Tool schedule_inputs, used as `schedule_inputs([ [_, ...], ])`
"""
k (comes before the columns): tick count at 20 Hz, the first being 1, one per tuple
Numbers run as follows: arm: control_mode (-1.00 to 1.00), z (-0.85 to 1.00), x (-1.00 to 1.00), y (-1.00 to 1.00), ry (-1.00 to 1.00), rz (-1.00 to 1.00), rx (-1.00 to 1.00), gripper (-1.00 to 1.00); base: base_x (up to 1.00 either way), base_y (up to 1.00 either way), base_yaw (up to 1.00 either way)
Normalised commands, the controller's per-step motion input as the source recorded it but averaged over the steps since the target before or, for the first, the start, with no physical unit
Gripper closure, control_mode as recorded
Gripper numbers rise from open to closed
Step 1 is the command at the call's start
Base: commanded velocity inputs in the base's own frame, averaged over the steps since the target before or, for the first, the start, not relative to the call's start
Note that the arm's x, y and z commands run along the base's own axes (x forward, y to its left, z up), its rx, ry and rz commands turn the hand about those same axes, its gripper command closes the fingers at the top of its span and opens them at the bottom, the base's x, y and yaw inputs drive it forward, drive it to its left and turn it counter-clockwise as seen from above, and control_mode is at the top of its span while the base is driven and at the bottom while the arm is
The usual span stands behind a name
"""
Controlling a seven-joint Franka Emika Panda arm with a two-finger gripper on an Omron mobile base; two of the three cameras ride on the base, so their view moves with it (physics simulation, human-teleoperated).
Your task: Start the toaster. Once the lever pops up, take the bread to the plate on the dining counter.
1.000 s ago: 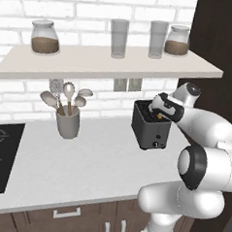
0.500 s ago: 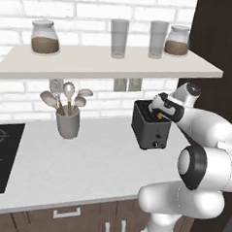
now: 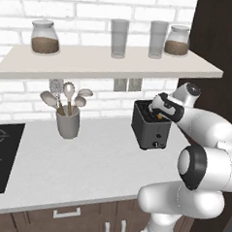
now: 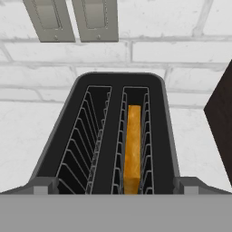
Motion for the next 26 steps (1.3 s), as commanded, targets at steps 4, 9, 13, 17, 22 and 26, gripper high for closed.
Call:
schedule_inputs([
  [4, -1.00, 0.00, 0.00, 0.00, 0.00, 0.00, 0.00, -1.00, 0.00, 0.00, 0.00],
  [9, -1.00, 0.00, 0.00, 0.00, 0.00, 0.00, 0.00, -1.00, 0.00, 0.00, 0.00],
  [13, -1.00, 0.00, 0.00, 0.00, 0.00, 0.00, 0.00, -1.00, 0.00, 0.00, 0.00],
  [17, -1.00, 0.00, 0.00, 0.00, 0.00, 0.00, 0.00, -1.00, 0.00, 0.00, 0.00],
  [22, -1.00, 0.00, 0.00, 0.00, 0.00, 0.00, 0.00, -1.00, 0.00, 0.00, 0.00],
  [26, -1.00, 0.00, 0.00, 0.00, 0.00, 0.00, 0.00, -1.00, 0.00, 0.00, 0.00],
])
